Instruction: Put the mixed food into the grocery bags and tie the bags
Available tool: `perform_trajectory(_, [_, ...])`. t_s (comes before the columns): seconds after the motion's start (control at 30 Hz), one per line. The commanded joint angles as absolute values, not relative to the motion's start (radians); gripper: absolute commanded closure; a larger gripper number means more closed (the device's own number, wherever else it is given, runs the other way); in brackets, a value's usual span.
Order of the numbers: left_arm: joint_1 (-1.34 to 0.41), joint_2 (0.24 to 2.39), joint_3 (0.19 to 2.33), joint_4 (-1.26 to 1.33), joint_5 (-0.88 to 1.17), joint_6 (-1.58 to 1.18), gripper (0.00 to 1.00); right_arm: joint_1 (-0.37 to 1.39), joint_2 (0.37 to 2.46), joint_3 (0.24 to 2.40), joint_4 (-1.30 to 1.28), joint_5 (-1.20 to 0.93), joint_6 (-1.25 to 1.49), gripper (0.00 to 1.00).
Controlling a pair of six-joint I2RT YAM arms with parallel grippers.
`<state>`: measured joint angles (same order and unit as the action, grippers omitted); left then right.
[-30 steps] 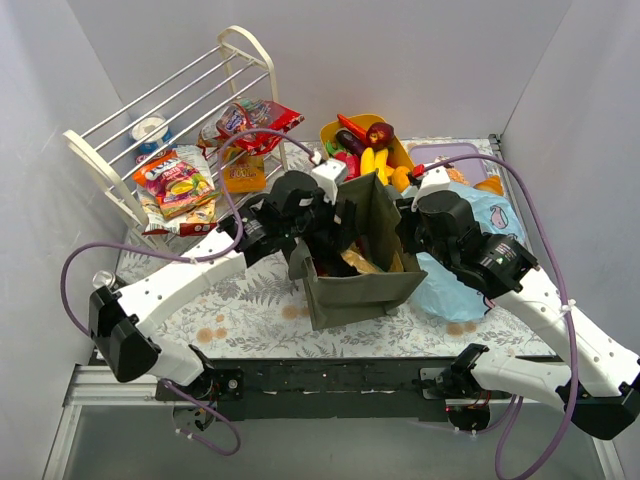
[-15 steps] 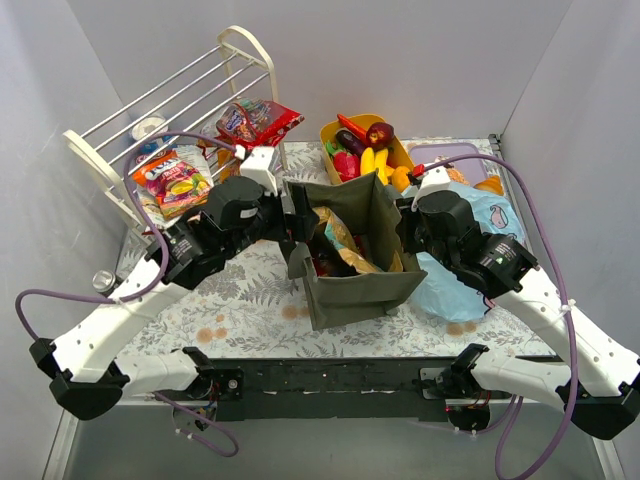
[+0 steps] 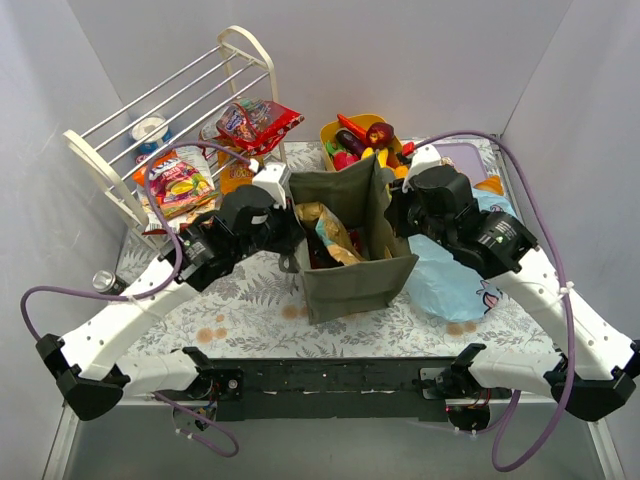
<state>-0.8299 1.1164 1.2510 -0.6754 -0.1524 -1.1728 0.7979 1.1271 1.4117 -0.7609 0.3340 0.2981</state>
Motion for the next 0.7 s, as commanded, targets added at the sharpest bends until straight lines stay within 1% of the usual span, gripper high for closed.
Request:
perform_trajectory(0.0, [-0.785, 1.104, 1.512, -0.675, -0.161, -1.048, 1.00, 0.798, 1.085, 1.525, -0.649, 0.238, 0.299, 0.99])
perform_trajectory(0.07, [-0.736, 1.112, 1.503, -0.728, -0.123, -1.029, 1.00, 0.798, 1.071, 1.485, -0.594, 0.209, 0.317, 0.99])
perform_trajectory(0.1, [-0.714, 1.115, 1.491, -0.745, -0.079, -1.023, 1.00, 0.798, 1.068, 1.429, -0.578, 0.184, 0.339, 0.99])
perform_trajectory(0.23, [-0.501, 1.082, 1.372, -0.769, 0.061, -0.997, 1.00, 0.813, 1.088, 1.315, -0.543, 0.121, 0.396, 0.99])
perform_trajectory(0.33, [-0.408, 1.069, 1.316, -0.746, 0.069, -0.968, 1.00, 0.847, 1.088, 1.243, -0.471, 0.095, 0.431, 0.99])
perform_trajectory(0.47, [-0.341, 1.114, 1.315, -0.719, 0.012, -0.928, 1.00, 0.902, 1.112, 1.235, -0.396, 0.089, 0.459, 0.99])
perform_trajectory(0.57, [-0.319, 1.152, 1.351, -0.709, -0.111, -0.896, 1.00, 0.957, 1.153, 1.247, -0.342, 0.094, 0.479, 0.99])
perform_trajectory(0.67, [-0.308, 1.184, 1.413, -0.727, -0.190, -0.859, 1.00, 1.009, 1.201, 1.253, -0.282, 0.100, 0.502, 0.99])
